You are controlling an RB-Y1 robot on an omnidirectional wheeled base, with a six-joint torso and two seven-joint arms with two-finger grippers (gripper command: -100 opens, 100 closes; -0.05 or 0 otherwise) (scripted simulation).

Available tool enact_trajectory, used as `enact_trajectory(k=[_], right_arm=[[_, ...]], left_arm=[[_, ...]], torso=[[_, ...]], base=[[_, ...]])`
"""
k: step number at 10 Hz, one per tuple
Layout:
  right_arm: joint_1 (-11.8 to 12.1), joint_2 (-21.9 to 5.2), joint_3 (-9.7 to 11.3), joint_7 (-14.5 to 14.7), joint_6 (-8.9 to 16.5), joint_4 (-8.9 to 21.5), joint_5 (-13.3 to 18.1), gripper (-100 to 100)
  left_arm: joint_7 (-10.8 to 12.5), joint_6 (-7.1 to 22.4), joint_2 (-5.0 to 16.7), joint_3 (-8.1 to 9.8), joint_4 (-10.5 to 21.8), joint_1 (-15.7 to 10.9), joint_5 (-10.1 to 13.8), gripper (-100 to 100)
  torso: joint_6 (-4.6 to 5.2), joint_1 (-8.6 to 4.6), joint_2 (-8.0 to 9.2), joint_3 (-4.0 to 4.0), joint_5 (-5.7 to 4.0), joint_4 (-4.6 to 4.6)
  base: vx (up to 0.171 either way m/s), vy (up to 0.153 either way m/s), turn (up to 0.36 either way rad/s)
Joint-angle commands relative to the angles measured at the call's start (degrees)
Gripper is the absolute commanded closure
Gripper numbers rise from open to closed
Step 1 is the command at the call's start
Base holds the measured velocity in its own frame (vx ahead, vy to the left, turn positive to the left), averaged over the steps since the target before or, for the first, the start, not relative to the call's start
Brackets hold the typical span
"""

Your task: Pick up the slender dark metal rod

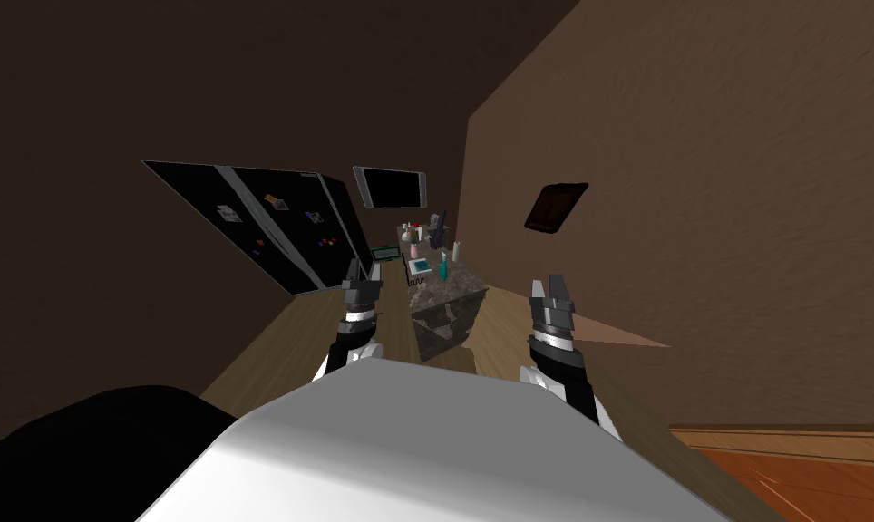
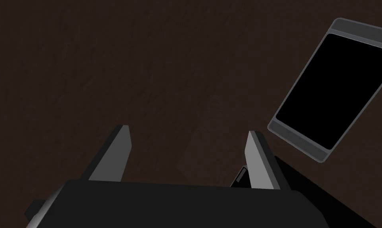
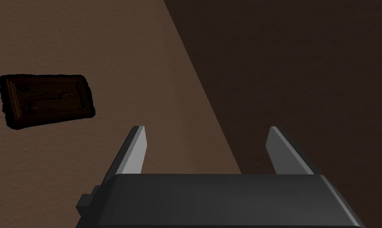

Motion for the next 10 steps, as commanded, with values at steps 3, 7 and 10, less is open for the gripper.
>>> enact_trajectory(k=[3, 7, 10], right_arm=[[0.0, 0.0, 0.0, 0.0, 0.0, 0.0, 0.0, 0], [0.0, 0.0, 0.0, 0.0, 0.0, 0.0, 0.0, 0], [0.0, 0.0, 0.0, 0.0, 0.0, 0.0, 0.0, 0]], left_arm=[[0.6, 1.0, 3.9, 0.74, 2.9, -2.3, 1.0, -100], [1.7, 3.1, 6.8, 2.39, 8.8, -7.7, 3.5, -100], [2.3, 4.3, 7.5, 3.46, 12.8, -11.2, 5.0, -100]], torso=[[0.00, -0.06, 0.02, 0.01, -0.01, 0.00], [0.00, -0.23, 0.12, 0.07, -0.05, 0.03], [0.00, -0.19, 0.08, 0.05, -0.04, 0.02]], base=[[-0.012, -0.021, 0.040], [-0.033, -0.062, 0.082], [-0.036, -0.056, 0.063]])
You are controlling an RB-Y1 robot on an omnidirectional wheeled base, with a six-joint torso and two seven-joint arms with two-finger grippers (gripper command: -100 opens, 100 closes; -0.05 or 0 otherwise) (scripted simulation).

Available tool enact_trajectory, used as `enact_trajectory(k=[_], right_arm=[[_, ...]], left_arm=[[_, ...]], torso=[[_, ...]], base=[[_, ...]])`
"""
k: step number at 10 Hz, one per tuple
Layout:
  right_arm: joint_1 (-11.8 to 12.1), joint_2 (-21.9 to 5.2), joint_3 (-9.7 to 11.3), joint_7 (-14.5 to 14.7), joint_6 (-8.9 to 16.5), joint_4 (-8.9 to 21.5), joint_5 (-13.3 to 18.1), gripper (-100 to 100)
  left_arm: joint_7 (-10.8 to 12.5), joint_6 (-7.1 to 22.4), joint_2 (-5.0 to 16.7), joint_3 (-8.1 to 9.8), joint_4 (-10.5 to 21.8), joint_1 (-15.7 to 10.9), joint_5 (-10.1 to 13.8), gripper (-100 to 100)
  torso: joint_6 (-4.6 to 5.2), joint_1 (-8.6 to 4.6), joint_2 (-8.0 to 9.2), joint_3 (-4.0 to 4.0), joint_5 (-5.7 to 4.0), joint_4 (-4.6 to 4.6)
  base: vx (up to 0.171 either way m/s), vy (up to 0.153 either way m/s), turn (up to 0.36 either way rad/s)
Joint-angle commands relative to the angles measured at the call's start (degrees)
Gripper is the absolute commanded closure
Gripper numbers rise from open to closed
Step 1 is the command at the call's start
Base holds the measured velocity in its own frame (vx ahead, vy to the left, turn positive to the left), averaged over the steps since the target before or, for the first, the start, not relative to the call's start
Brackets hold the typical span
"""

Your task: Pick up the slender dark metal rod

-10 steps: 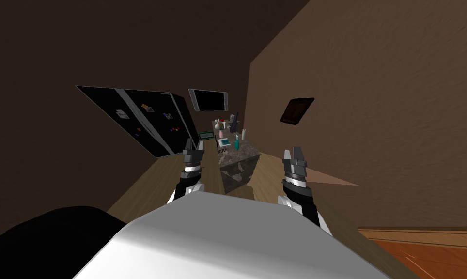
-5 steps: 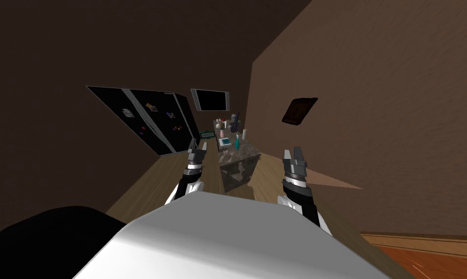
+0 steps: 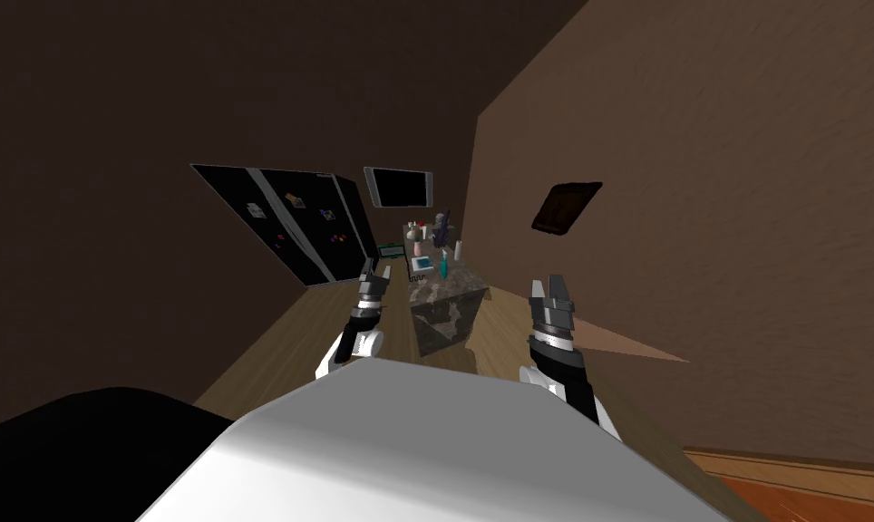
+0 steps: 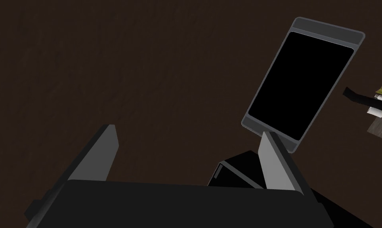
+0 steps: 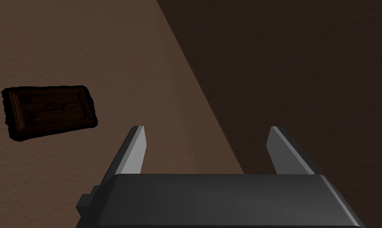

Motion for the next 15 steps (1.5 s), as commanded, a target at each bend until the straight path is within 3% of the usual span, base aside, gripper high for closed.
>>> enact_trajectory(k=[1, 4, 7, 8, 9, 11, 13, 14, 15], right_arm=[[0.0, 0.0, 0.0, 0.0, 0.0, 0.0, 0.0, 0], [0.0, 0.0, 0.0, 0.0, 0.0, 0.0, 0.0, 0], [0.0, 0.0, 0.0, 0.0, 0.0, 0.0, 0.0, 0], [0.0, 0.0, 0.0, 0.0, 0.0, 0.0, 0.0, 0], [0.0, 0.0, 0.0, 0.0, 0.0, 0.0, 0.0, 0], [0.0, 0.0, 0.0, 0.0, 0.0, 0.0, 0.0, 0], [0.0, 0.0, 0.0, 0.0, 0.0, 0.0, 0.0, 0], [0.0, 0.0, 0.0, 0.0, 0.0, 0.0, 0.0, 0], [0.0, 0.0, 0.0, 0.0, 0.0, 0.0, 0.0, 0]], left_arm=[[0.5, 1.1, 0.3, 0.77, 2.9, -2.7, 1.3, -100], [1.9, 3.2, 0.8, 2.67, 8.7, -8.5, 4.1, -100], [2.4, 4.0, 0.8, 3.36, 12.1, -11.0, 5.1, -100], [3.1, 4.9, 0.9, 4.08, 13.8, -13.2, 6.1, -100], [3.1, 4.9, 0.9, 4.08, 14.5, -13.2, 6.1, -100], [4.6, 6.8, 0.9, 5.57, 18.4, -17.1, 8.2, -100], [5.4, 7.9, 0.9, 6.35, 21.3, -19.9, 9.2, -100], [5.4, 7.9, 0.9, 6.35, 22.1, -20.1, 9.2, -100], [6.4, 9.0, 0.9, 7.14, 23.9, -22.3, 10.3, -100]], torso=[[0.00, 0.00, 0.00, 0.00, 0.00, 0.00], [0.00, -0.08, 0.09, 0.06, -0.02, 0.02], [0.01, 0.05, -0.06, -0.03, 0.00, -0.01], [0.01, 0.10, -0.09, -0.04, 0.01, -0.01], [0.00, 0.09, -0.06, -0.03, 0.01, -0.01], [0.00, 0.06, -0.06, -0.03, 0.01, -0.01], [0.01, 0.01, -0.03, -0.01, -0.01, 0.00], [0.01, 0.07, -0.06, -0.02, 0.00, 0.00], [0.00, 0.12, -0.08, -0.04, 0.02, -0.01]], base=[[-0.058, -0.089, 0.143], [-0.069, -0.090, 0.120], [-0.028, -0.046, 0.054], [-0.036, -0.040, 0.080], [-0.034, -0.041, 0.041], [-0.040, -0.057, 0.108], [-0.037, -0.048, 0.035], [-0.024, -0.026, 0.040], [-0.025, -0.030, 0.078]])
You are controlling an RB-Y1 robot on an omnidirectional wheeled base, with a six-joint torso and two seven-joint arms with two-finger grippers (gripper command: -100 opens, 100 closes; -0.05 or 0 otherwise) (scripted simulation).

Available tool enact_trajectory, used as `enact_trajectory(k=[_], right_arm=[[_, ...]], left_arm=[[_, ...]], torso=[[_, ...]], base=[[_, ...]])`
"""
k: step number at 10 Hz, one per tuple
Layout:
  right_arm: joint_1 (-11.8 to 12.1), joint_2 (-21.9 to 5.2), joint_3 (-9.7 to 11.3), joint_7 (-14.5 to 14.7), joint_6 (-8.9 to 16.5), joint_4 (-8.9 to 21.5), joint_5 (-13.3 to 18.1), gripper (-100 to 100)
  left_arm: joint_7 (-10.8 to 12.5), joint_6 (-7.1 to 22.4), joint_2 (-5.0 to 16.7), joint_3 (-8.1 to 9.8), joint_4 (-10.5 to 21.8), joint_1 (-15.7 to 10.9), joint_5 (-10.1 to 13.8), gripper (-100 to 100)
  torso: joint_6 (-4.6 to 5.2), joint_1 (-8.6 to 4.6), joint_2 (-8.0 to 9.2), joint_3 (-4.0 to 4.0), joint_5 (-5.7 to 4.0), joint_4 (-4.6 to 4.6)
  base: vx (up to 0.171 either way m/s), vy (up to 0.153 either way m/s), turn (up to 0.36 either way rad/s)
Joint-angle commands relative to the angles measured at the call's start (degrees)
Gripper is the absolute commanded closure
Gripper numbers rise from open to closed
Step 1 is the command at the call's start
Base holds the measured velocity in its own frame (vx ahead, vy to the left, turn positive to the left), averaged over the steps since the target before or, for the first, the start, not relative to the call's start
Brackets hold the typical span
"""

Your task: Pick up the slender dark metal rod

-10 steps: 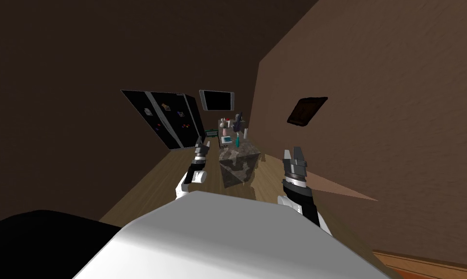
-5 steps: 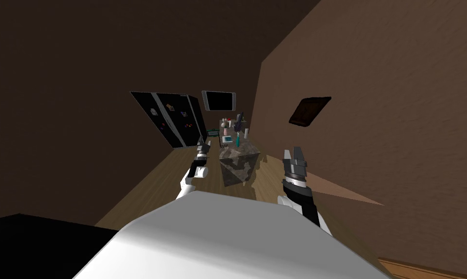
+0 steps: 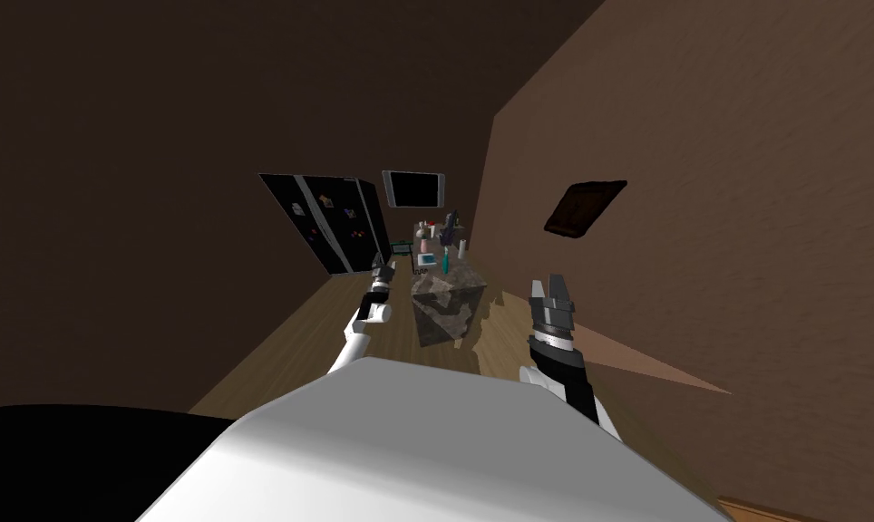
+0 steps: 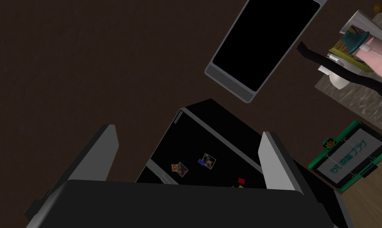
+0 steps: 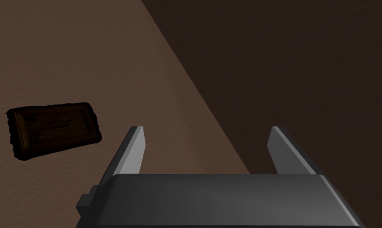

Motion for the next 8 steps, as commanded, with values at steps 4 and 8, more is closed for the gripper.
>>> enact_trajectory(k=[4, 8], right_arm=[[0.0, 0.0, 0.0, 0.0, 0.0, 0.0, 0.0, 0], [0.0, 0.0, 0.0, 0.0, 0.0, 0.0, 0.0, 0]], left_arm=[[2.6, 2.8, -0.2, 1.85, 7.0, -5.9, 2.4, -100], [6.5, 6.9, -0.5, 4.30, 14.0, -11.8, 5.2, -100]], torso=[[0.00, 0.00, -0.02, -0.01, 0.00, -0.01], [0.01, 0.02, -0.04, -0.02, 0.00, -0.01]], base=[[-0.020, -0.029, 0.040], [-0.021, -0.028, 0.044]])
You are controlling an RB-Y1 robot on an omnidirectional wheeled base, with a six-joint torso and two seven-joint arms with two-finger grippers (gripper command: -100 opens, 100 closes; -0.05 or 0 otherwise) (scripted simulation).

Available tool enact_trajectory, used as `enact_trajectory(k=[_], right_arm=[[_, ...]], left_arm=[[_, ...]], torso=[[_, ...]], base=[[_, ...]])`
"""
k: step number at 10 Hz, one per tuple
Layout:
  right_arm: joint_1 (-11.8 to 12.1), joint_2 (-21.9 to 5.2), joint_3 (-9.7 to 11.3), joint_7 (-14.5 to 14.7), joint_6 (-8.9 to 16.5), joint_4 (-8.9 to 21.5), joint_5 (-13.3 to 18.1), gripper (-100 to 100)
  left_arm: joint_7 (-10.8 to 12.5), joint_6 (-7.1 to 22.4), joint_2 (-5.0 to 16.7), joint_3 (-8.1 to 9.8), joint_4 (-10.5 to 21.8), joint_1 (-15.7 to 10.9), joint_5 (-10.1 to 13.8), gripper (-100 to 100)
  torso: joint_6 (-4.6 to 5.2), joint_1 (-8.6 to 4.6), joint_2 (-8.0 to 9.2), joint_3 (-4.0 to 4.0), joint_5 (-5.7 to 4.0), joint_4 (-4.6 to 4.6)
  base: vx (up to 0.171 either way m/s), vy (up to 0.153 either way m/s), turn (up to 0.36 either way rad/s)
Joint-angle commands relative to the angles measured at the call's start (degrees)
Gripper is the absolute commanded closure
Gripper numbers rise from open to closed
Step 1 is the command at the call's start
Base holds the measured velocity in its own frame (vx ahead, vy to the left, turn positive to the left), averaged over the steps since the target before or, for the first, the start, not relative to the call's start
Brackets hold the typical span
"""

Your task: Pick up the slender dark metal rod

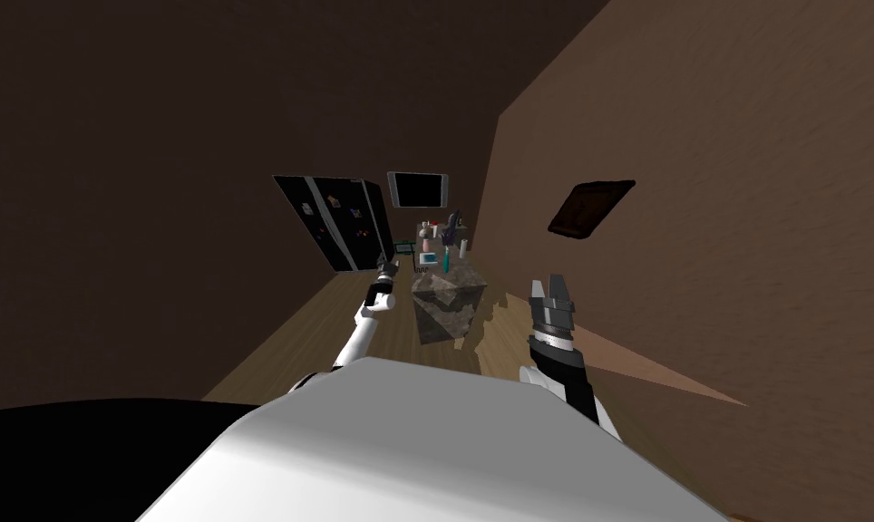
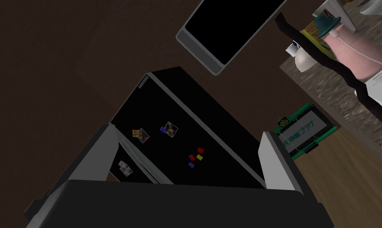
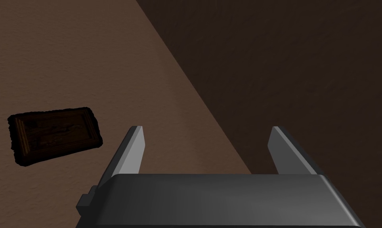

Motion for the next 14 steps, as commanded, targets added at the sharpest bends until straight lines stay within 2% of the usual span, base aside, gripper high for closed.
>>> enact_trajectory(k=[1, 3, 4, 7, 8, 9, 10, 14], right_arm=[[0.0, 0.0, 0.0, 0.0, 0.0, 0.0, 0.0, 0], [0.0, 0.0, 0.0, 0.0, 0.0, 0.0, 0.0, 0], [0.0, 0.0, 0.0, 0.0, 0.0, 0.0, 0.0, 0], [0.0, 0.0, 0.0, 0.0, 0.0, 0.0, 0.0, 0], [0.0, 0.0, 0.0, 0.0, 0.0, 0.0, 0.0, 0], [0.0, 0.0, 0.0, 0.0, 0.0, 0.0, 0.0, 0], [0.0, 0.0, 0.0, 0.0, 0.0, 0.0, 0.0, 0], [0.0, 0.0, 0.0, 0.0, 0.0, 0.0, 0.0, 0]], left_arm=[[0.7, 1.3, -0.4, 0.53, 2.1, -1.5, 0.5, -100], [3.6, 4.2, -0.7, 2.14, 6.3, -5.3, 2.2, -100], [3.6, 4.2, -0.7, 2.14, 6.8, -5.4, 2.2, -100], [8.1, 8.6, -1.1, 4.42, 13.1, -10.7, 4.5, -100], [8.1, 8.6, -1.1, 4.42, 13.2, -10.7, 4.5, -100], [9.6, 10.0, -1.2, 5.13, 15.0, -12.3, 5.1, -100], [9.6, 10.0, -1.2, 5.13, 15.2, -12.3, 5.1, -100], [15.0, 15.1, -1.9, 7.68, 22.1, -17.8, 7.5, -100]], torso=[[0.00, 0.00, 0.00, 0.00, 0.00, 0.00], [0.00, 0.05, -0.02, -0.01, 0.01, -0.01], [0.00, 0.06, -0.03, -0.02, 0.01, -0.01], [0.00, 0.08, -0.09, -0.05, 0.02, -0.02], [0.00, 0.10, -0.10, -0.06, 0.02, -0.02], [-0.01, 0.11, -0.10, -0.06, 0.03, -0.03], [0.00, 0.11, -0.11, -0.06, 0.02, -0.03], [0.00, 0.14, -0.18, -0.11, 0.03, -0.04]], base=[[-0.012, -0.017, 0.017], [-0.007, -0.010, 0.022], [-0.001, -0.007, 0.010], [0.008, 0.001, 0.003], [0.013, 0.004, -0.005], [0.016, 0.004, -0.001], [0.014, 0.004, -0.004], [0.030, 0.013, -0.013]])
